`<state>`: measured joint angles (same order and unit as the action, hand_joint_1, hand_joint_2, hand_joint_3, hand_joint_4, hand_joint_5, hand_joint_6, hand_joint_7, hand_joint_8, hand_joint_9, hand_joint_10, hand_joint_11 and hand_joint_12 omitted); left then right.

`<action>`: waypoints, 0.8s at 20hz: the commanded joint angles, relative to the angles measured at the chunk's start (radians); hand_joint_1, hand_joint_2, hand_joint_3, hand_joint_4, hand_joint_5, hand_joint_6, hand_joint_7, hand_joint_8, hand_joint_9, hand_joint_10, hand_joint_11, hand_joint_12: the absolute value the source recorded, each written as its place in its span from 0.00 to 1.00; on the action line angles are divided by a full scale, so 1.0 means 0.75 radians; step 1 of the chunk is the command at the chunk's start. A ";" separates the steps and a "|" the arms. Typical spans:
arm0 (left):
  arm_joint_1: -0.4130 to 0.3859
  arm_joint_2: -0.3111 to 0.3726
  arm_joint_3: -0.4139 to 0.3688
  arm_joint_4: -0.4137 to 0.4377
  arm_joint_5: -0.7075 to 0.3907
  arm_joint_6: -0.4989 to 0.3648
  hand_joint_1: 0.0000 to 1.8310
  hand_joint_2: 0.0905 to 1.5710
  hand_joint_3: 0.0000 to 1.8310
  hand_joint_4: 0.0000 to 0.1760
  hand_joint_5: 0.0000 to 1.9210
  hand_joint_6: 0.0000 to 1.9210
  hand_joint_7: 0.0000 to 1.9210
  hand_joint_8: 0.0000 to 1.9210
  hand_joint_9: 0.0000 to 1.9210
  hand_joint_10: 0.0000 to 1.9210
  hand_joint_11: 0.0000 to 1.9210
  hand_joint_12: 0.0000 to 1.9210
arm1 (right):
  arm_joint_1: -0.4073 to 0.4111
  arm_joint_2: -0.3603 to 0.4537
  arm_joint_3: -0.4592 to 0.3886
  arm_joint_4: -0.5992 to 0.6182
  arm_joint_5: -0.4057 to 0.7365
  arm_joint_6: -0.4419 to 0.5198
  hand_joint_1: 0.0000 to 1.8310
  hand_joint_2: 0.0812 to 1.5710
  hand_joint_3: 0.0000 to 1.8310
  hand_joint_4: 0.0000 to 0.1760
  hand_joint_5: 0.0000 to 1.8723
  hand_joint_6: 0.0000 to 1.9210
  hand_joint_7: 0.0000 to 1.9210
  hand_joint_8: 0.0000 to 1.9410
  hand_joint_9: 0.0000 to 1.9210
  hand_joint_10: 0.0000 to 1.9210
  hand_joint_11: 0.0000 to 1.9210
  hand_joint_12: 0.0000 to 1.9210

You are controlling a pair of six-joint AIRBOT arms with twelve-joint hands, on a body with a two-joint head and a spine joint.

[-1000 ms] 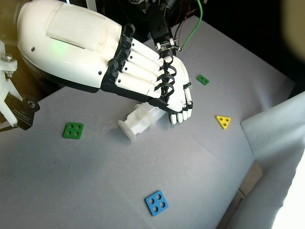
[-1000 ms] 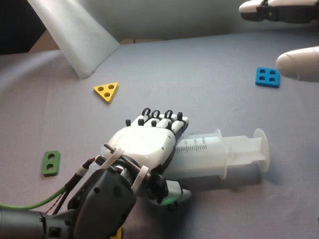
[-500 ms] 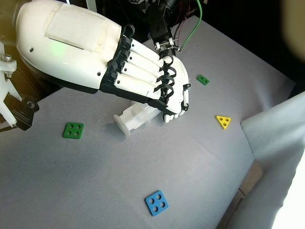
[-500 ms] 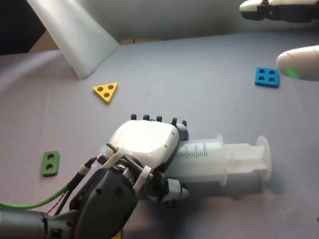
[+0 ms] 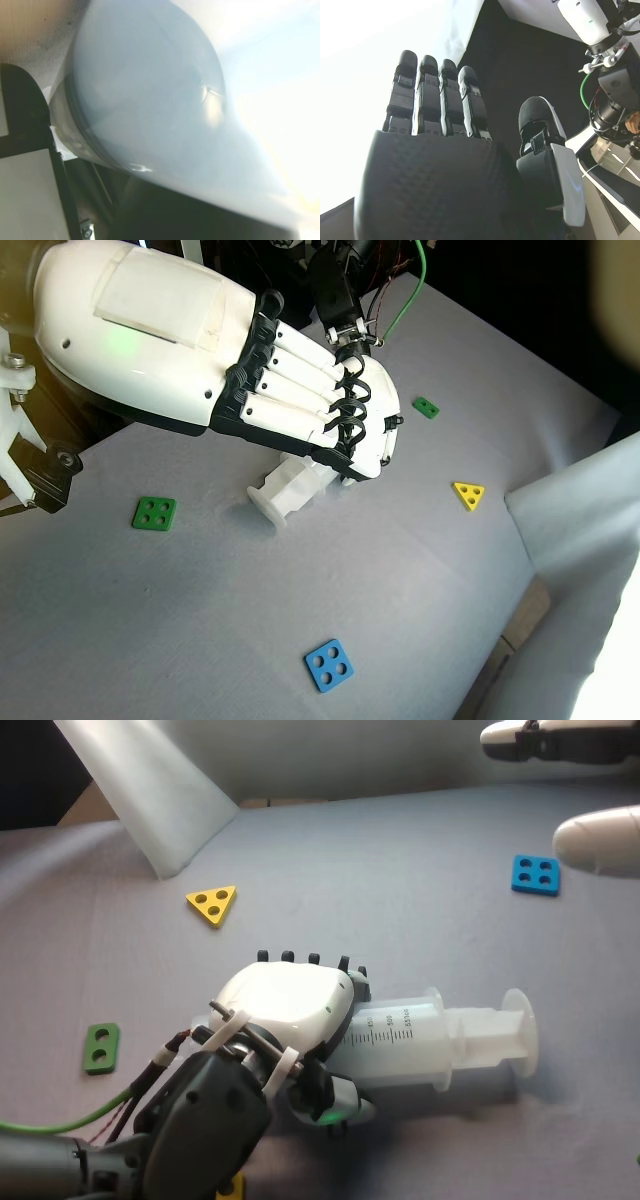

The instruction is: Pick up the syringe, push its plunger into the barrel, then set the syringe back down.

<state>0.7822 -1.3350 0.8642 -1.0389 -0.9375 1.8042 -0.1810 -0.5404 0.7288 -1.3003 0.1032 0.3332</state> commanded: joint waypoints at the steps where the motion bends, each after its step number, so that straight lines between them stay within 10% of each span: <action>1: -0.018 0.005 -0.001 0.069 -0.038 0.009 0.75 0.69 0.00 0.00 0.51 0.41 0.50 0.56 0.46 0.69 0.38 0.66 | 0.029 0.001 -0.004 0.027 -0.016 0.025 0.00 0.87 0.00 0.00 0.09 0.00 0.09 0.00 0.07 0.00 0.00 0.20; 8: -0.118 0.049 -0.010 0.050 -0.001 0.014 0.74 0.72 0.00 0.00 0.46 0.50 0.44 0.66 0.42 0.73 0.33 0.68 | 0.029 0.012 -0.001 -0.024 0.012 -0.007 0.00 0.86 0.00 0.00 0.11 0.00 0.09 0.00 0.07 0.00 0.00 0.17; 16: -0.280 0.162 -0.029 -0.041 0.085 0.073 0.75 0.71 0.00 0.00 0.48 0.47 0.48 0.60 0.44 0.71 0.34 0.66 | 0.141 0.022 0.020 0.466 -0.161 -0.006 0.00 0.85 0.00 0.00 0.10 0.00 0.09 0.00 0.05 0.00 0.00 0.16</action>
<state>0.5831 -1.2144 0.8463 -1.1378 -0.8192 1.8618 -0.0937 -0.5247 0.7441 -0.9501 -0.0677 0.3233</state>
